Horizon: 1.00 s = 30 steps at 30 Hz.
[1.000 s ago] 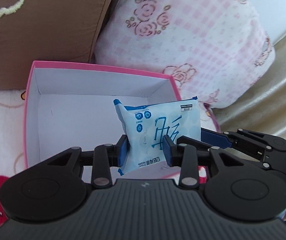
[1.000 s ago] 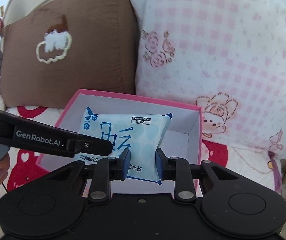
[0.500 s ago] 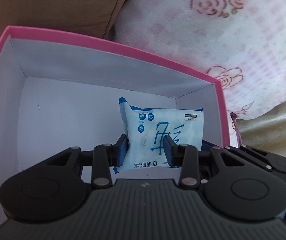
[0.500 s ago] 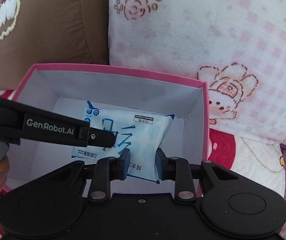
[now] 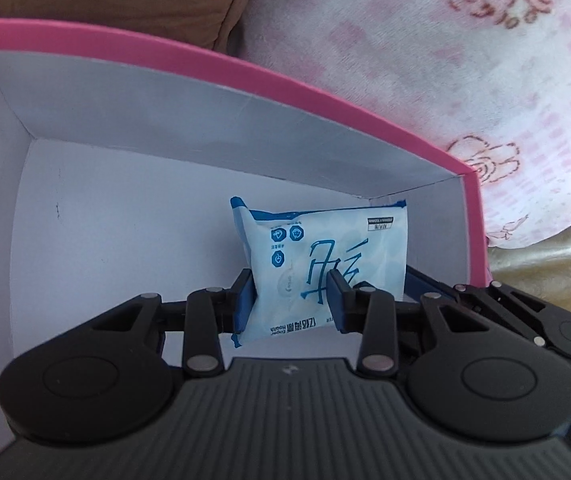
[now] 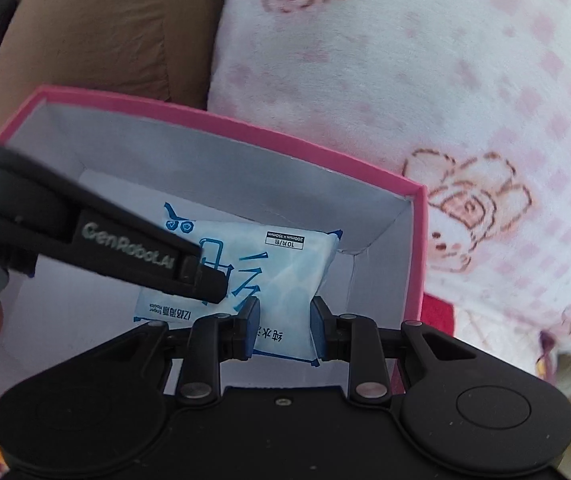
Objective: Organize objects
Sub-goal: 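Lower the wet-wipe pack into the box and open the left gripper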
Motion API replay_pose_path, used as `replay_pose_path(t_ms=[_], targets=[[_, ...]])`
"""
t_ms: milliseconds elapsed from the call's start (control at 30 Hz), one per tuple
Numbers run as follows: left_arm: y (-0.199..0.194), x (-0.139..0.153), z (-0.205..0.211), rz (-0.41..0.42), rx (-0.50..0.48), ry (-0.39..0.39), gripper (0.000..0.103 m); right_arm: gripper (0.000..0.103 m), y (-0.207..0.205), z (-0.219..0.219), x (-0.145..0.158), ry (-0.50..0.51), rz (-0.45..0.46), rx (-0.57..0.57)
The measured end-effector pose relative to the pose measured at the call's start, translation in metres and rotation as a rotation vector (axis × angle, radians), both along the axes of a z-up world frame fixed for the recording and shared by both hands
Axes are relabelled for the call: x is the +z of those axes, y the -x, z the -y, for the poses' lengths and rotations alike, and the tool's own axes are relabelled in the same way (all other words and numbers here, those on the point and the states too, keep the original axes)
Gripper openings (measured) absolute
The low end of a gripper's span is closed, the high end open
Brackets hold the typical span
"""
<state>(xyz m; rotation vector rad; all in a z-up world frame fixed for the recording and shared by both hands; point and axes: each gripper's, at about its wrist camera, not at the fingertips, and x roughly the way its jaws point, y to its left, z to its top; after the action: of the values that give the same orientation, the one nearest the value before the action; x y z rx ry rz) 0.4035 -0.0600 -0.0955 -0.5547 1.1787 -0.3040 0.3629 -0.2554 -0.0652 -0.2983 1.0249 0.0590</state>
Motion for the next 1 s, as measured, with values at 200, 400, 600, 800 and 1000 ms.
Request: replay_pose_path(t_ms=[200, 400, 600, 800, 1000], targets=[[0.002, -0.008, 0.005, -0.006, 0.001, -0.045, 0.036, 0.031, -0.004, -0.008, -0.015, 0.057, -0.016, 0.019], [0.003, -0.016, 0.014, -0.031, -0.009, -0.059, 0.031, 0.030, 0.009, -0.009, -0.001, 0.077, 0.062, 0.030], [0.004, -0.016, 0.023, -0.038, 0.013, -0.070, 0.028, 0.030, 0.032, 0.018, 0.011, -0.086, 0.040, 0.025], [0.005, -0.009, 0.047, 0.010, -0.010, -0.125, 0.027, 0.030, 0.042, 0.027, 0.009, -0.133, 0.042, 0.019], [0.012, -0.002, 0.055, -0.004, -0.044, -0.168, 0.030, 0.030, 0.055, 0.032, 0.017, -0.214, 0.063, -0.002]])
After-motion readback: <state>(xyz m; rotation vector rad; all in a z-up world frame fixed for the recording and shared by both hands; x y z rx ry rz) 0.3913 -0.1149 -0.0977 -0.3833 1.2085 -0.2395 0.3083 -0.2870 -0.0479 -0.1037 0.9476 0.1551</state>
